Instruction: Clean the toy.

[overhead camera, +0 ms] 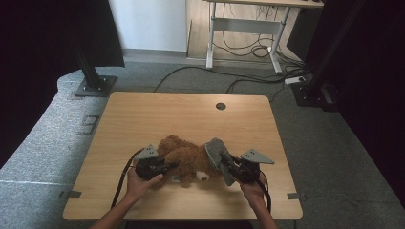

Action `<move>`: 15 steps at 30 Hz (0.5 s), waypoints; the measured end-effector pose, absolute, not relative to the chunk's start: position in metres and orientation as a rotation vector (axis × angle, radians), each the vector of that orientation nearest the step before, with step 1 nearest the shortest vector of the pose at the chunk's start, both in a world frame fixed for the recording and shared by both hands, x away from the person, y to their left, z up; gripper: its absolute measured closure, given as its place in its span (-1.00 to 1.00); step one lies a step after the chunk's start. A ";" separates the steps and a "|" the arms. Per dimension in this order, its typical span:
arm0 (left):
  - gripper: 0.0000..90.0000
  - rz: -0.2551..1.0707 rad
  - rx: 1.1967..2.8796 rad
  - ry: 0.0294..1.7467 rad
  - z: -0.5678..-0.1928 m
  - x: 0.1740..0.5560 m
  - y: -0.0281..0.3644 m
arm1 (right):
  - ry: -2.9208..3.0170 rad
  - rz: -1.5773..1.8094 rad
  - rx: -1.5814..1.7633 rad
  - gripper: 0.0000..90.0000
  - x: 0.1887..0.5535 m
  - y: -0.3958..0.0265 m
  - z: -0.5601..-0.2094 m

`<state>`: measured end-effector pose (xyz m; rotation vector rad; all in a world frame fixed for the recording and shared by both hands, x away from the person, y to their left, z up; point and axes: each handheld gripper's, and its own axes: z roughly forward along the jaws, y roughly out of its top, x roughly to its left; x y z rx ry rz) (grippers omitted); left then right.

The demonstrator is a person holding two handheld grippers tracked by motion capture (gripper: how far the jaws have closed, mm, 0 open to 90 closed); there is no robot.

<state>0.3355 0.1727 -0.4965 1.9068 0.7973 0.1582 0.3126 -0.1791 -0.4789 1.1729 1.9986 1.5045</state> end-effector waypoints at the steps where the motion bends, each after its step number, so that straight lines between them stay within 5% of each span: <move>1: 0.63 0.159 1.907 0.798 -0.497 0.336 0.173 | 1.997 1.519 1.176 0.74 0.312 -0.180 -0.480; 15: 0.63 0.134 1.902 0.806 -0.501 0.334 0.179 | 2.033 1.519 1.111 0.74 0.297 -0.165 -0.487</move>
